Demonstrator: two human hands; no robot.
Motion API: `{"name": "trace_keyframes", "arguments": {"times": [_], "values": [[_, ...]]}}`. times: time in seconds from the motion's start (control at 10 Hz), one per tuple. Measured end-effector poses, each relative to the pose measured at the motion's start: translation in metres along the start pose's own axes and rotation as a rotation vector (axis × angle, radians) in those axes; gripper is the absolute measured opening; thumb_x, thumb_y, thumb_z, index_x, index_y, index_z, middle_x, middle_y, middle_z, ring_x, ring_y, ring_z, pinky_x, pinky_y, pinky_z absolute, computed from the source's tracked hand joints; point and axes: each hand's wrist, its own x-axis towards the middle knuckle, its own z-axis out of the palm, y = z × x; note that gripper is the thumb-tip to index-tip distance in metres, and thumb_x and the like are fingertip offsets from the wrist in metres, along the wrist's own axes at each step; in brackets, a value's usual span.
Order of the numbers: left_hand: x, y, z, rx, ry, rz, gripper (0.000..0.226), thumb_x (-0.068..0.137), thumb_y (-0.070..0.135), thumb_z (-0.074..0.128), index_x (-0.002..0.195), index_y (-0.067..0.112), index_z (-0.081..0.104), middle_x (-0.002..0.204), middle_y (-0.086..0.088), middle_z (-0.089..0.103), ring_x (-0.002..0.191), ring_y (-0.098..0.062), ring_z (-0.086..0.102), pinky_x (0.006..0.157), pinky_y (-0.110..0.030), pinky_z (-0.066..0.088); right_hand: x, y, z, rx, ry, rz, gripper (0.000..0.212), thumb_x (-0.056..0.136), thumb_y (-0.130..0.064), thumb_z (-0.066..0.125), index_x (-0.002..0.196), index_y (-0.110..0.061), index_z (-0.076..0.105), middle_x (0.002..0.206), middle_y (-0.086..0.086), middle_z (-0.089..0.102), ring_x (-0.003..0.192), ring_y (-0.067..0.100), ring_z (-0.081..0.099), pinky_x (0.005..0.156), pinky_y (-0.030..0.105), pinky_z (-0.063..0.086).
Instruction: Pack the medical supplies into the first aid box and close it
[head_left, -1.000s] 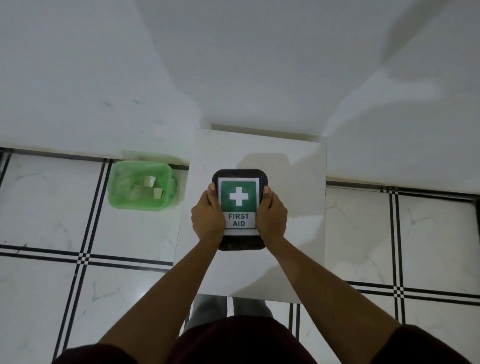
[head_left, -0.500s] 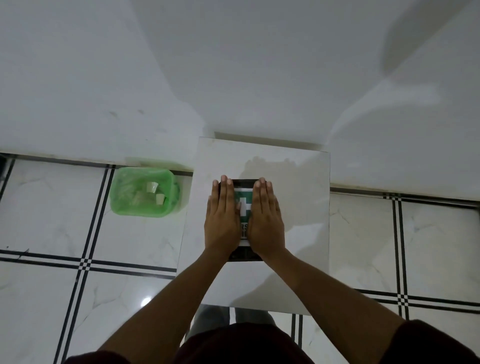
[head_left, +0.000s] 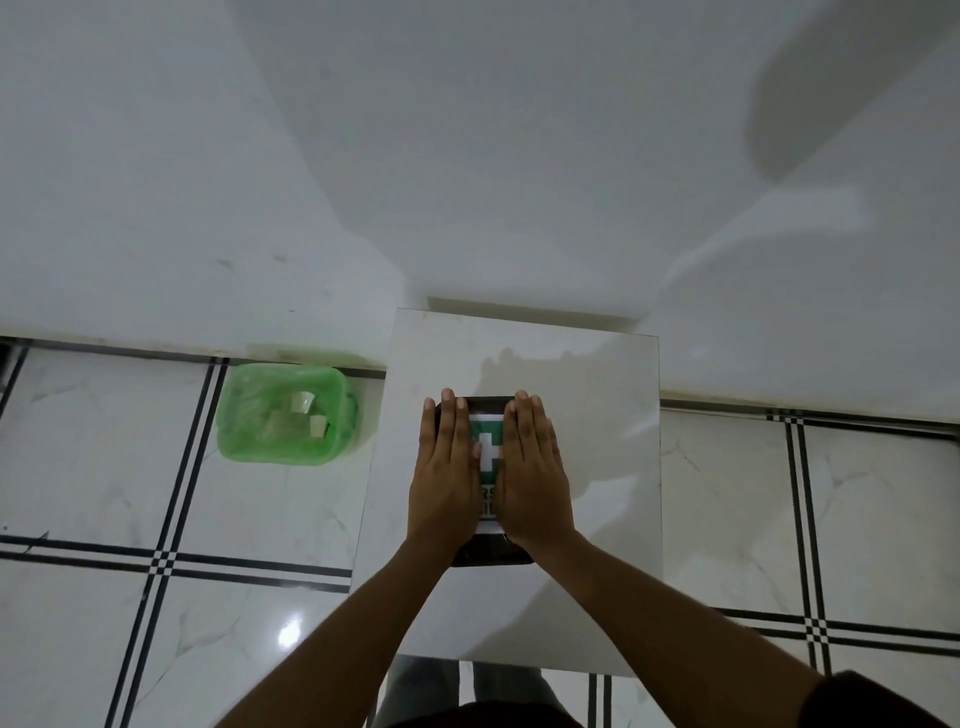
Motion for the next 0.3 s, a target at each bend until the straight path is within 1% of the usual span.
{"name": "trace_keyframes", "arguments": {"times": [0.1,0.2,0.3], "values": [[0.003,0.001,-0.002,-0.029,-0.003,-0.025,0.08,0.089,0.059,-0.008,0.149,0.008,0.004,0.159,-0.006,-0.002,0.146,-0.023,-0.012,0.12,-0.039,0.004,0.003,-0.003,-0.006,0.009,-0.026,0.022,0.071,0.093,-0.042,0.047,0.144,0.002,0.024,0.154,0.02,0.025,0.145,0.031,0.015,0.118,0.044,0.018],[-0.004,-0.004,0.0,-0.061,-0.002,-0.041,0.065,0.096,0.049,0.007,0.15,0.012,0.005,0.158,0.001,-0.006,0.145,-0.016,-0.014,0.121,-0.043,0.006,-0.001,-0.002,-0.008,0.004,-0.036,0.022,0.065,0.095,-0.036,0.044,0.145,-0.001,0.022,0.155,0.018,0.023,0.145,0.029,0.012,0.119,0.045,0.017],[-0.007,-0.004,-0.01,-0.122,0.023,-0.085,0.058,0.098,0.039,0.017,0.15,0.015,0.008,0.159,-0.001,-0.001,0.145,-0.011,-0.01,0.121,-0.044,0.007,-0.002,-0.005,-0.021,0.071,-0.027,0.08,0.059,0.097,-0.035,0.03,0.146,-0.003,0.023,0.156,0.016,0.023,0.146,0.028,0.012,0.12,0.045,0.009]]}}
